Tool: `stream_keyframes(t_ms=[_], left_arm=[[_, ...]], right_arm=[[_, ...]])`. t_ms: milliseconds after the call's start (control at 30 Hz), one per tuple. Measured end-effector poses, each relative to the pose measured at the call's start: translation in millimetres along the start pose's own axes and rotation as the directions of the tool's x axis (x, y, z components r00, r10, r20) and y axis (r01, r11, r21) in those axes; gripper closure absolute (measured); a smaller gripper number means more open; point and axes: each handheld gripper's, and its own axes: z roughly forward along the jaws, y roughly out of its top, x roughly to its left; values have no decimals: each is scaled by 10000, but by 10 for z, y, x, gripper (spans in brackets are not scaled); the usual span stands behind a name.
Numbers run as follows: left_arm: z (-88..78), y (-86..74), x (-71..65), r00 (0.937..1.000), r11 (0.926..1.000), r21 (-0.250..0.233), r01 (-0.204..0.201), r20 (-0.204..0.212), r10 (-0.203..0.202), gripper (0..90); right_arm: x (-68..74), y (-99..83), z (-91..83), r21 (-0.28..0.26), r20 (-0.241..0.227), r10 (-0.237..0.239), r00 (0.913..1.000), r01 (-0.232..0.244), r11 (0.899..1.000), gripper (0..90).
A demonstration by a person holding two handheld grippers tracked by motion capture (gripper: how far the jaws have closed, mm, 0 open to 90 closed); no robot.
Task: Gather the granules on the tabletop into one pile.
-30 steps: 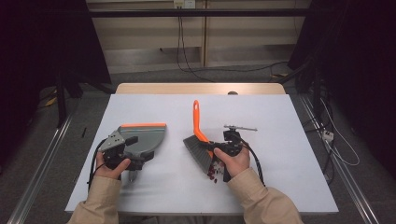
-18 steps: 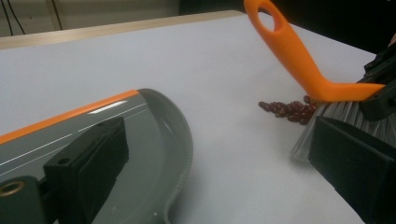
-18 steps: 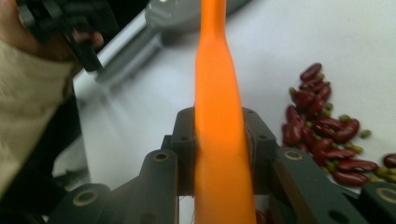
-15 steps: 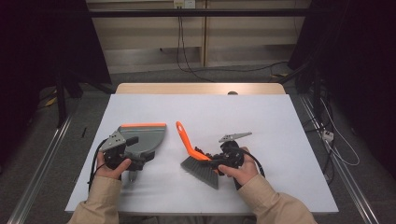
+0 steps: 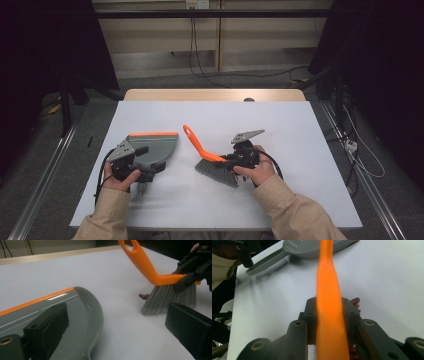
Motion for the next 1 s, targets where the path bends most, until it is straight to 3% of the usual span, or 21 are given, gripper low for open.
stream_keyframes(t_ms=[133, 400, 667, 800, 1000], left_arm=[[-5, 1, 6, 10000, 10000, -19, 8, -17, -8, 48], [-9, 3, 5, 10000, 10000, -27, 5, 2, -5, 48], [-19, 5, -1, 10000, 10000, -73, 11, 8, -11, 48], [-21, 6, -2, 10000, 10000, -76, 14, -6, -14, 48], [-21, 6, -4, 10000, 10000, -55, -8, -2, 8, 48]], right_arm=[[-7, 16, -3, -122, -53, 55, 10000, -56, 9999, 712], [31, 91, -188, -1086, 22, 521, 9986, -515, 9928, 712], [-18, 139, -464, -1556, 1065, 517, 9930, -347, 9872, 712], [-64, 94, -537, -1489, 1952, 428, 9798, -135, 9888, 712], [-124, -20, -570, -1469, 2809, 578, 9580, -165, 9890, 712]])
